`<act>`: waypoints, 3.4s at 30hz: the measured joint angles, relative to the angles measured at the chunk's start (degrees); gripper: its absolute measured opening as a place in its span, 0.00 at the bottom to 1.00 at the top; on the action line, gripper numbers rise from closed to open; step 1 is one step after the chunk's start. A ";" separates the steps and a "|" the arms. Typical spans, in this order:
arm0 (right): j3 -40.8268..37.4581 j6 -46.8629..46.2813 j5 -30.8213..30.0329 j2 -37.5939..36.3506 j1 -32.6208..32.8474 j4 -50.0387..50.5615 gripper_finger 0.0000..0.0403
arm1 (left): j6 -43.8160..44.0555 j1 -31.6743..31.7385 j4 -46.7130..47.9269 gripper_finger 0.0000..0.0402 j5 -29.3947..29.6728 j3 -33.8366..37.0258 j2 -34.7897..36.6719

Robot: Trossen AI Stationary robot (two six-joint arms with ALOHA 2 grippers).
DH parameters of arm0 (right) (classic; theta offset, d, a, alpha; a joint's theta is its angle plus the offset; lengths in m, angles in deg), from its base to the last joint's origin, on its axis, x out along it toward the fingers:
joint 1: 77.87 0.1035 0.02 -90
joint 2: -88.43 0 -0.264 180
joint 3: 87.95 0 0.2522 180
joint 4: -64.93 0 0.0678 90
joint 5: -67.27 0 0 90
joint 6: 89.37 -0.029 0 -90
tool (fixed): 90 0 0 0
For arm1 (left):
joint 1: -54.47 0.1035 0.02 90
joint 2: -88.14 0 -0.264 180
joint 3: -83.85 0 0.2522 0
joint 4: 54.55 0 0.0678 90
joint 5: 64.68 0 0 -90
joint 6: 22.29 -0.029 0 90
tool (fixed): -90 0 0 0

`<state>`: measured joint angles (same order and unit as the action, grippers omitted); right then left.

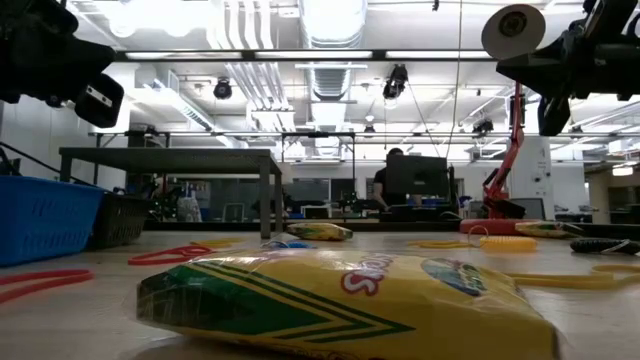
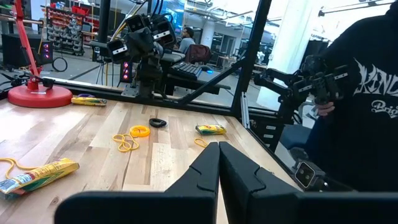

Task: Pick & Place Office Desk Supplies
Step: Put the yellow rubber band in the black bin

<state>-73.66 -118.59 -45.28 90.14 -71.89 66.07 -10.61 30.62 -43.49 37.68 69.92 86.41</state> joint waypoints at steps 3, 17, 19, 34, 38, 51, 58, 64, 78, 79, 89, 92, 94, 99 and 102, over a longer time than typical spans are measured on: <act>0.00 -0.70 -0.02 -0.02 0.00 -0.28 0.02 | 0.01 -0.01 0.00 0.04 0.00 -0.02 0.00; 0.02 -17.20 -3.85 -0.02 -0.04 -2.69 0.02 | -0.01 -0.01 0.00 0.04 0.00 -0.01 0.00; 0.01 -16.99 -3.93 -0.02 -0.02 -2.67 0.02 | -0.02 -0.02 0.01 0.04 0.00 0.00 0.00; 18.45 -4.49 -11.89 12.94 -0.52 -2.58 0.02 | -0.02 -0.01 0.00 0.04 0.01 -0.01 0.00; 29.34 -3.77 -18.62 22.36 -0.57 5.26 0.02 | -0.01 -0.02 0.00 0.04 0.00 -0.01 0.00; 62.32 -5.51 -15.83 53.12 -4.43 42.22 0.02 | -0.02 0.00 0.00 0.04 0.00 -0.01 0.00; 74.45 -8.13 -9.80 66.60 -10.01 49.99 0.02 | -0.02 -0.02 0.00 0.04 0.00 0.00 0.02; 82.17 -9.04 -1.05 76.87 -14.84 60.89 0.02 | -0.02 -0.01 0.00 0.04 0.00 -0.01 0.00; 85.70 -17.57 6.46 90.83 -20.21 60.01 0.02 | -0.02 -0.02 0.00 0.04 0.00 -0.02 0.00; 85.66 -18.24 6.69 91.74 -20.44 60.06 0.02 | 0.01 -0.02 0.00 0.04 0.00 -0.01 0.00; 85.57 -21.65 10.71 101.38 -22.12 56.53 0.02 | -0.02 -0.02 0.00 0.04 0.00 0.00 0.00; 85.55 -21.11 13.17 103.89 -22.86 54.09 0.03 | -0.02 -0.02 0.00 0.04 0.02 -0.02 0.00; 85.55 -20.41 14.46 105.23 -23.53 52.88 0.05 | 0.00 0.00 0.00 0.04 0.02 -0.01 0.00; 85.53 -19.81 15.34 106.86 -24.59 52.04 0.17 | -0.01 -0.01 0.00 0.04 0.02 -0.01 0.00; 85.47 -19.61 16.08 107.34 -24.76 51.60 0.25 | 0.00 -0.02 0.00 0.04 0.02 0.01 0.00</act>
<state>11.81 -138.20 -29.20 197.48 -96.66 117.67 -10.61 30.60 -43.49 37.70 69.92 86.41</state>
